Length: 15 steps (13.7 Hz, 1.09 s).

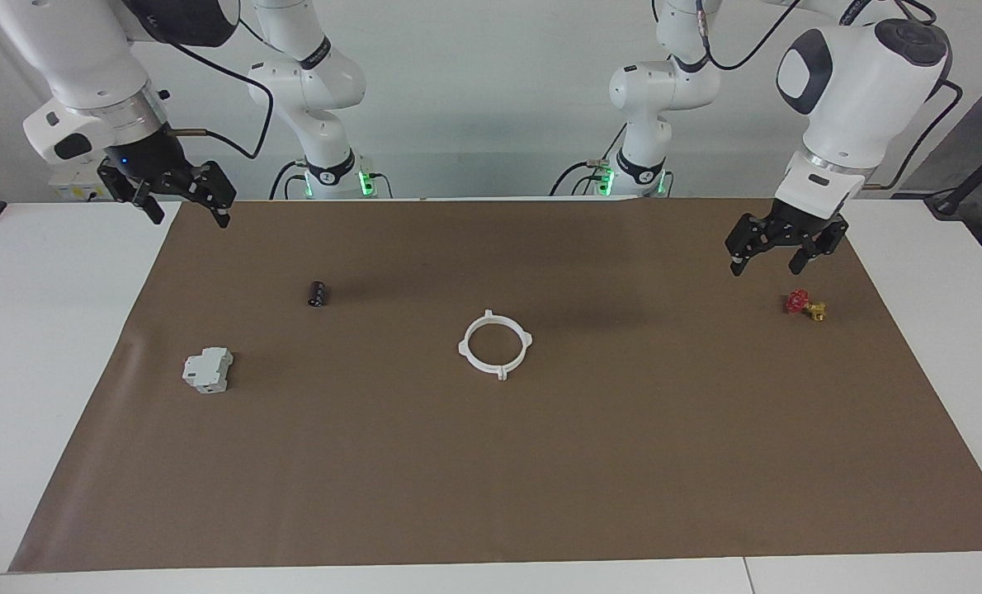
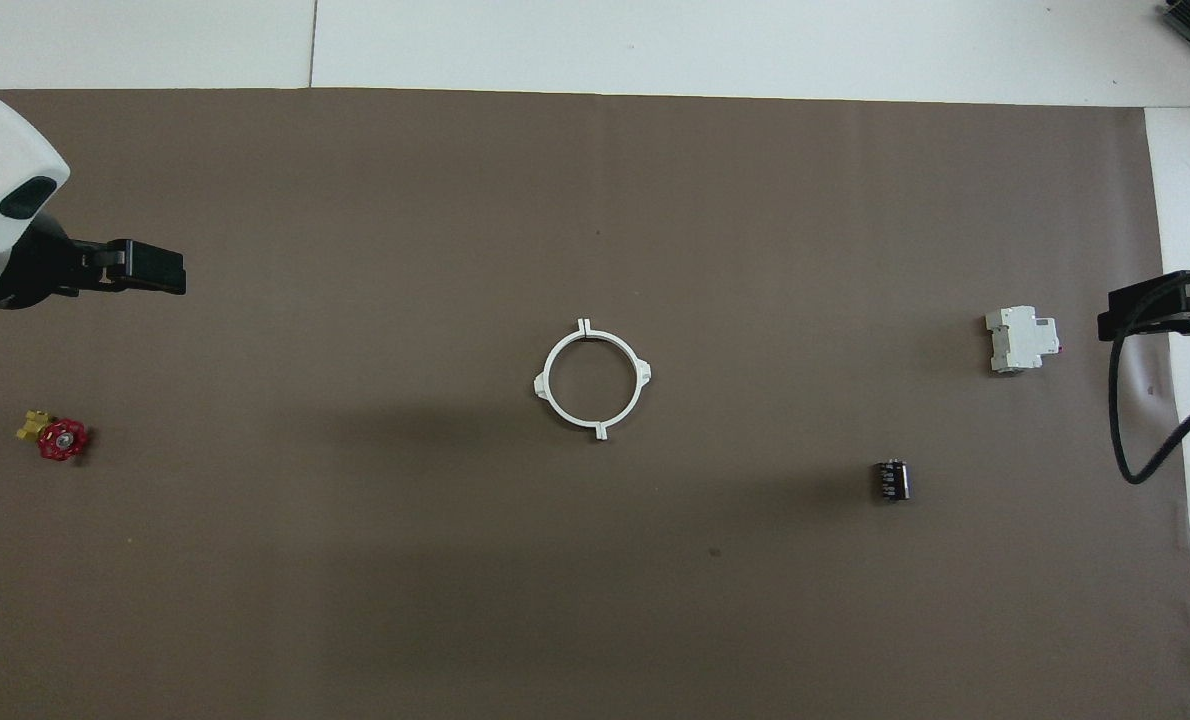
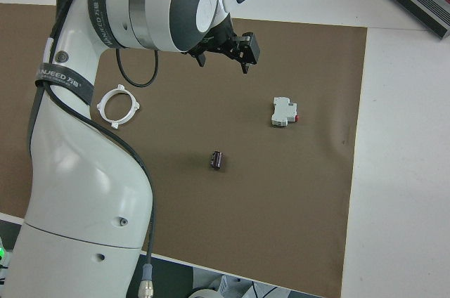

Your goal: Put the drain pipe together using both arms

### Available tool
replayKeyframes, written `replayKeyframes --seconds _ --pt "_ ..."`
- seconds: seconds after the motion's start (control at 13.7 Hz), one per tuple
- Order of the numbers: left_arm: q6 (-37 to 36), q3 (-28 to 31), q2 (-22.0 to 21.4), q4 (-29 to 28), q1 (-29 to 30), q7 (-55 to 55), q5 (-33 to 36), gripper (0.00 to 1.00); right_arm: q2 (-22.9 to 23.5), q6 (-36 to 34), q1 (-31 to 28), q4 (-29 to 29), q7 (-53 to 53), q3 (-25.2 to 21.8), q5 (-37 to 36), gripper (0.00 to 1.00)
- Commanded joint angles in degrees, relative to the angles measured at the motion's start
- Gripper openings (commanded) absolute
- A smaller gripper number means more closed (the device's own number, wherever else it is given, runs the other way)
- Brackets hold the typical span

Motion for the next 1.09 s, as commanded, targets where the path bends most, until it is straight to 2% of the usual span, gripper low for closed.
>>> replayKeyframes --seconds 0.0,0.15,0.22,0.73,1.02 --pt "-5.0 0.4 1.6 4.6 -0.6 -0.3 1.1 1.0 -0.2 -0.4 -0.6 0.3 -1.3 0.5 -0.9 1.0" --pt "-14.2 0.4 6.5 15.2 -0.6 -0.2 1.6 1.0 -0.2 -0.7 -0.6 0.4 -1.3 0.5 -1.0 1.0" --pt "-17.2 0.4 7.9 18.5 -0.6 -0.2 1.7 1.0 -0.2 -0.7 -0.6 0.3 -1.3 0.5 -0.9 1.0" --pt "-18.2 0.3 6.3 18.6 -1.6 -0.5 2.0 1.0 -0.9 -0.3 -0.7 -1.0 -1.4 0.2 -0.7 1.0" --pt "-19.1 0.3 4.0 16.4 -2.0 -0.8 2.0 1.0 -1.4 -0.3 -0.7 -1.9 -1.5 0.1 -0.7 1.0"
